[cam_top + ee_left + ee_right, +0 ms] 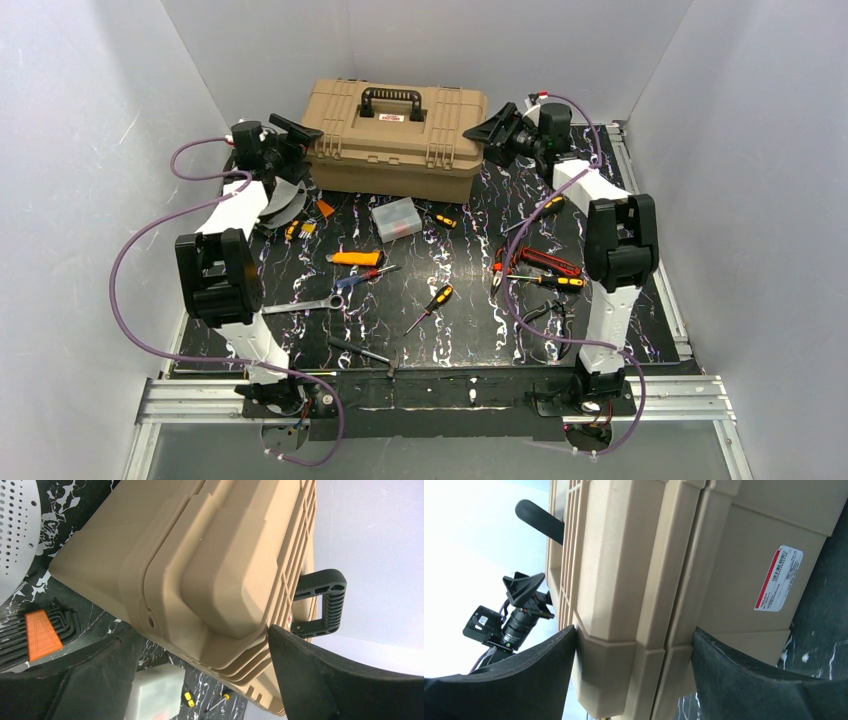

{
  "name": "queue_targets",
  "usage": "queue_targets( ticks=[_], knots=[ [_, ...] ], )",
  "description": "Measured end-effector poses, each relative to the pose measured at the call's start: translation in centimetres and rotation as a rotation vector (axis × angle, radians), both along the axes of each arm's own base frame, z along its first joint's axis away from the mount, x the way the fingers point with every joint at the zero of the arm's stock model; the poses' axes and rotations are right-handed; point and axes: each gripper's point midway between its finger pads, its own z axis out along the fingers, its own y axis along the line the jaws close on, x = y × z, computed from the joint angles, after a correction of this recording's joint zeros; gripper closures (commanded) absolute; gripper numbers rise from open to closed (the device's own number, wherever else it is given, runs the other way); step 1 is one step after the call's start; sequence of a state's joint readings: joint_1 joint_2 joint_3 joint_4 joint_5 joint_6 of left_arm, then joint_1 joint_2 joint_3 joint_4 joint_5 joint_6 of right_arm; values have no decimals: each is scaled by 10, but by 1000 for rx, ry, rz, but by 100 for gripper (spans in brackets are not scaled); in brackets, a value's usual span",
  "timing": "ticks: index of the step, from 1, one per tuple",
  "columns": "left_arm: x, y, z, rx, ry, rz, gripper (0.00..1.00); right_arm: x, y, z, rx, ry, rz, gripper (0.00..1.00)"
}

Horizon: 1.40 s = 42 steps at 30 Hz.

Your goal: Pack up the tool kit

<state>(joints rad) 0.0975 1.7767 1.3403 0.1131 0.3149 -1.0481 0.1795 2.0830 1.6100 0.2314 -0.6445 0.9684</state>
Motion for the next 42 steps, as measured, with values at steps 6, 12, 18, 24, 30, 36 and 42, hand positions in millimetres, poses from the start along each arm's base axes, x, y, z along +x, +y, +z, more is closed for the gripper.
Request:
queue_targets(
  ticks=[6,12,18,24,30,36,42],
  knots=[
    [11,7,1,-42,-21,-18,19,-46,14,0,-41,34,-48,54],
    [22,5,0,-67,-62,-29,21,-97,25,1,-64,16,-112,56],
    [29,0,0,-69,-87,-35,23,-130,35,6,-70,-25,-148,58],
    [46,-13,-1,-55,-102,-36,23,-161,51,10,-103,-52,-185,45],
    [70,-39,-1,-40,-135,-53,23,-182,55,8,-133,-46,-193,12],
    [73,-73,1,-29,-155,-93,23,-202,42,5,-205,-21,-165,8],
    [71,-105,2,-15,-153,-157,19,-222,27,4,-237,8,-138,6]
  ],
)
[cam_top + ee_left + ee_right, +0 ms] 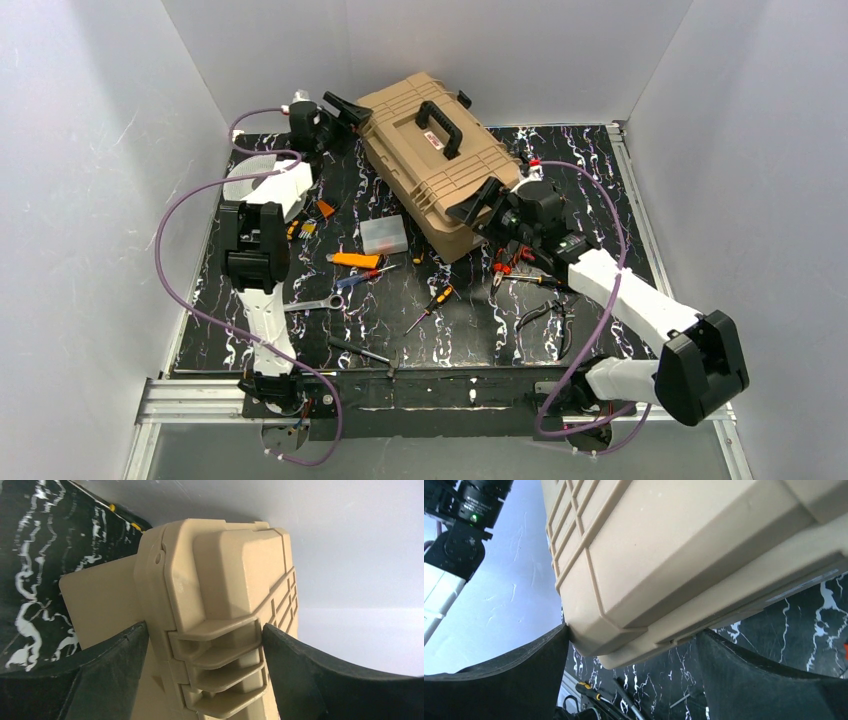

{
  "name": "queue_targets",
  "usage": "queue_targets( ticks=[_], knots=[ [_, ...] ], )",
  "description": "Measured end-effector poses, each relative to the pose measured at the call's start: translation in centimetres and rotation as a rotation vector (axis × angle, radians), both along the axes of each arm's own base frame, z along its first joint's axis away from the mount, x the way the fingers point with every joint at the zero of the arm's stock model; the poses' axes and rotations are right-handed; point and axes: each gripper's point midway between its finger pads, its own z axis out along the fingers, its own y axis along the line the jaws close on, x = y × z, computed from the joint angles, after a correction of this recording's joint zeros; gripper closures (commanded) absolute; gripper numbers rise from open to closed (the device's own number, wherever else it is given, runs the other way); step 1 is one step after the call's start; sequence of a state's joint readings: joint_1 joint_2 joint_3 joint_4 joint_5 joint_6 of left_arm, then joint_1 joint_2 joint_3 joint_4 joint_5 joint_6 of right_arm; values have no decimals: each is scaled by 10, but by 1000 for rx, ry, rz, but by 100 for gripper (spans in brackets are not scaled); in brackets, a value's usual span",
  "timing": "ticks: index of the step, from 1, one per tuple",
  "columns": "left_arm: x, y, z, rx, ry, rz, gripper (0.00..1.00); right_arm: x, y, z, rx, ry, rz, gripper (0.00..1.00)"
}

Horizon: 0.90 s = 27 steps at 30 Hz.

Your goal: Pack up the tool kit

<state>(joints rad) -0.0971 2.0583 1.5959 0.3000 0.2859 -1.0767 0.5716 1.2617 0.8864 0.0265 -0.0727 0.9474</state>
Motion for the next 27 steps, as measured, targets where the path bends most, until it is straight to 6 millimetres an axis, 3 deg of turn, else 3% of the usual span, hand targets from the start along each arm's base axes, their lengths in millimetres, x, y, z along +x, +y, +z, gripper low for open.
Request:
queue_targets(
  ticks=[8,11,15,19,22,27],
  knots=[
    [-4,-62,3,74,-4,-153,7,-23,-18,-3,-59,23,-7,2],
    [-20,-87,0,85,18,-243,2,-33,-28,-6,-123,-7,4,2],
    [-42,-102,0,125,46,-330,2,-47,-49,-11,-180,-23,-9,2],
    [-68,-99,4,196,77,-367,2,-49,-83,-1,-233,-64,-76,2],
    [-87,-87,14,247,98,-365,2,-49,-95,13,-268,-100,-88,2],
    [-112,-67,38,281,88,-324,2,-30,-111,42,-273,-168,-127,2]
  ],
)
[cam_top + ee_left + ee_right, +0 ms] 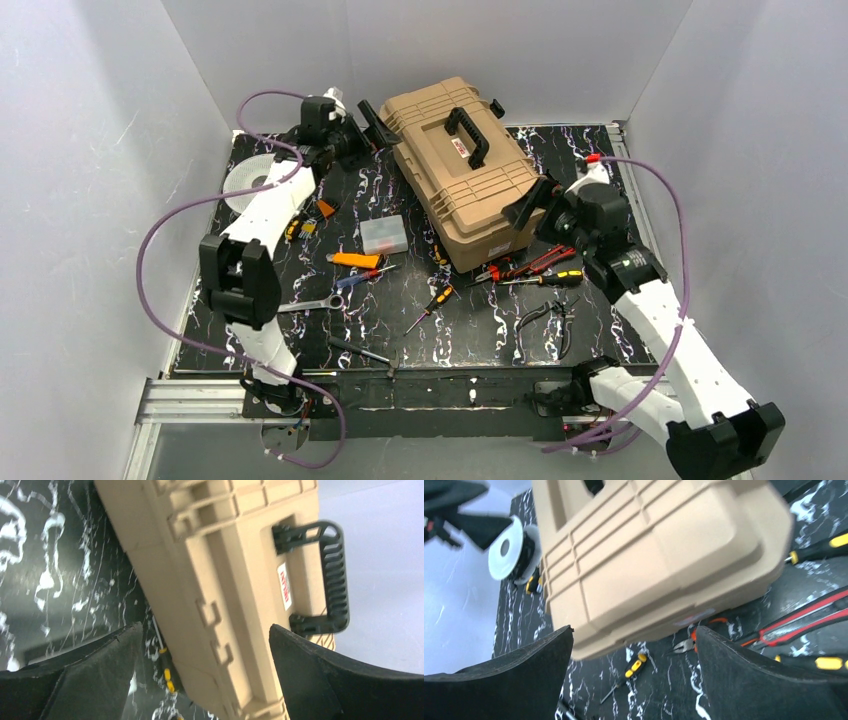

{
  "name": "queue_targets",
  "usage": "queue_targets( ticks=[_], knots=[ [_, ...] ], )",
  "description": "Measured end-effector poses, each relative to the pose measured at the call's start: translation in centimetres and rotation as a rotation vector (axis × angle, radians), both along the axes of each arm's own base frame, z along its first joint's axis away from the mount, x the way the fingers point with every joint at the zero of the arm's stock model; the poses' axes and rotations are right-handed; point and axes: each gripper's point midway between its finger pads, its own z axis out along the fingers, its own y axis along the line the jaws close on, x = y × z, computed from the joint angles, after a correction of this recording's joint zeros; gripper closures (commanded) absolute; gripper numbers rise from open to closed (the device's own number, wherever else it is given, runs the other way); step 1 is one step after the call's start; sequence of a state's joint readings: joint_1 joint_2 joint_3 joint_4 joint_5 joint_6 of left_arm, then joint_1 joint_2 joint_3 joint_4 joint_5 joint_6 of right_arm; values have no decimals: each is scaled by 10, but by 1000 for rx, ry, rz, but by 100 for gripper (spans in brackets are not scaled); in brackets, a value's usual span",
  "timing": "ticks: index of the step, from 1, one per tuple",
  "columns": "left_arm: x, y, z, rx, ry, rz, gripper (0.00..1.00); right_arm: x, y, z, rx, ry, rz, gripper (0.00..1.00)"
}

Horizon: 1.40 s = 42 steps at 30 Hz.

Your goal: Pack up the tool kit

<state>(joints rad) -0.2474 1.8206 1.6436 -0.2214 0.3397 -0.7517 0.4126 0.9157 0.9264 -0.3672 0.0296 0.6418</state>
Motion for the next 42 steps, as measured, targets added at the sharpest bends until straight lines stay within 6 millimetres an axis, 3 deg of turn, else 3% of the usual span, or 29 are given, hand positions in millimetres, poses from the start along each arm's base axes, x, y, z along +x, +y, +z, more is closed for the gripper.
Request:
queue_targets(
  ticks=[4,7,13,17,20,25,30,37,42],
  knots=[
    [-34,11,-6,2,34,35,2,28,-20,8,-3,6,-55,2],
    [-60,6,-16,-6,69,31,2,50,-35,10,-9,23,-81,2],
    [-97,-33,-31,-57,110,-48,2,94,-49,19,2,51,-58,2],
    [-110,-54,-40,-87,125,-82,3,119,-50,4,24,110,-7,5],
    [-106,-59,-35,-115,108,-85,9,126,-49,-18,43,173,28,6],
    [-87,-70,-37,-141,92,-91,19,126,-45,-28,75,184,71,8],
    [-72,-78,-37,-164,91,-106,20,121,-42,-29,93,136,99,10],
    [-58,-63,-36,-209,123,-100,31,113,-31,-30,87,89,121,10],
    [-33,-33,-34,-225,98,-43,34,97,4,-34,78,118,188,11]
  ],
)
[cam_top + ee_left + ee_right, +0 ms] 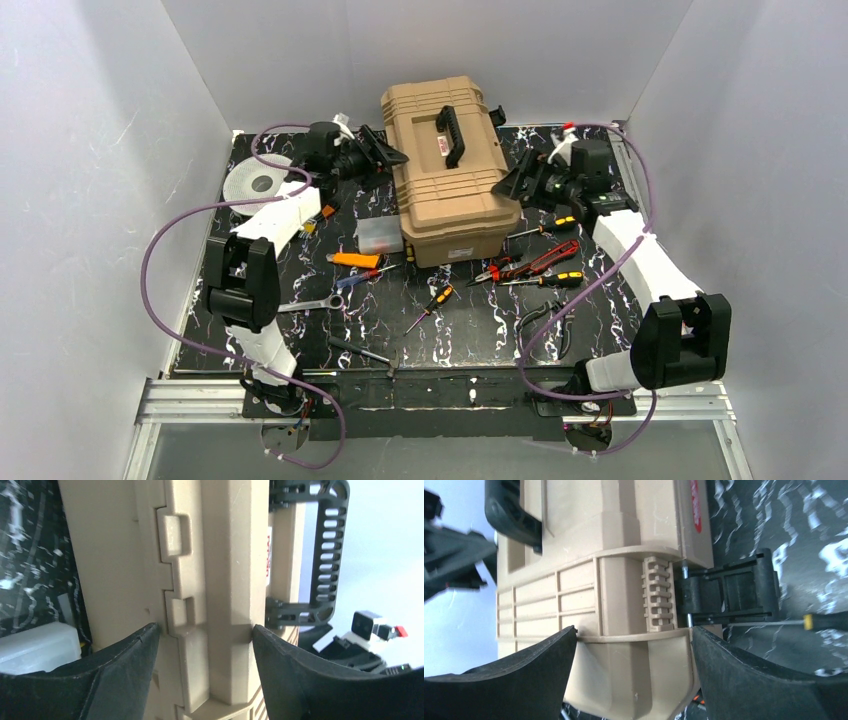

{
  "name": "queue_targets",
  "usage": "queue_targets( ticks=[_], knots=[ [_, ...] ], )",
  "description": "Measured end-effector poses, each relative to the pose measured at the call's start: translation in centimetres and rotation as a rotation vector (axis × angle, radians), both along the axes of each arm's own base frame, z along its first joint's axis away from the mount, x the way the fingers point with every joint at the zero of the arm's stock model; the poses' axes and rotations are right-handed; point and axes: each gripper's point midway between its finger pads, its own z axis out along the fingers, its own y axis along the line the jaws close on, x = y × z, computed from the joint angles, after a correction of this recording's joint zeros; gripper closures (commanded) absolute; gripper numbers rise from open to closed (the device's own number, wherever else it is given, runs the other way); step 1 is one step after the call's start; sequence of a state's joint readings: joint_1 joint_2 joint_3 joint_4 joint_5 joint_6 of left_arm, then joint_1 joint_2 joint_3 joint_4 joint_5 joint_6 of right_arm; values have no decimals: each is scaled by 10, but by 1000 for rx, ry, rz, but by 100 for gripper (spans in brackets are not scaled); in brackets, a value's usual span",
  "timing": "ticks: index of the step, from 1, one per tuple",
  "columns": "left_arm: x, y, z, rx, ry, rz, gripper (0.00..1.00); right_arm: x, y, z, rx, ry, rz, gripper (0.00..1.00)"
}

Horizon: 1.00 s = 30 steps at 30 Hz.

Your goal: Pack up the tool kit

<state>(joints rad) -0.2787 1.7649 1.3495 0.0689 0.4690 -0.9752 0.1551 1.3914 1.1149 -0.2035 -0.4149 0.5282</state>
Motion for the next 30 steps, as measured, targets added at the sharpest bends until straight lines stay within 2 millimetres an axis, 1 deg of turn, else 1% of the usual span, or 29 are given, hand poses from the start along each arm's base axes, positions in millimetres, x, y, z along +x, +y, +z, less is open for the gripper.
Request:
queue_targets(
  ticks=[4,6,8,15,19,21,23,27,30],
  knots=[
    [16,29,0,10,-21,63,35,-23,40,-2,15,32,105,11],
    [21,39,0,11,-32,84,36,-34,54,-3,27,50,147,11],
    [23,44,0,12,-40,93,36,-40,61,-3,35,65,167,11],
    [26,40,1,35,-71,104,36,-43,60,-5,31,88,161,11],
    [25,30,1,56,-100,110,33,-51,54,-5,19,92,145,11],
    [21,23,1,65,-116,94,30,-56,48,-4,12,86,132,11],
    [10,16,2,88,-125,63,27,-64,43,-5,1,75,120,11],
    [-20,13,1,161,-117,-1,14,-84,43,-5,-20,49,130,11],
    [-44,15,1,194,-91,-29,8,-101,44,-16,-33,78,151,10]
  ],
)
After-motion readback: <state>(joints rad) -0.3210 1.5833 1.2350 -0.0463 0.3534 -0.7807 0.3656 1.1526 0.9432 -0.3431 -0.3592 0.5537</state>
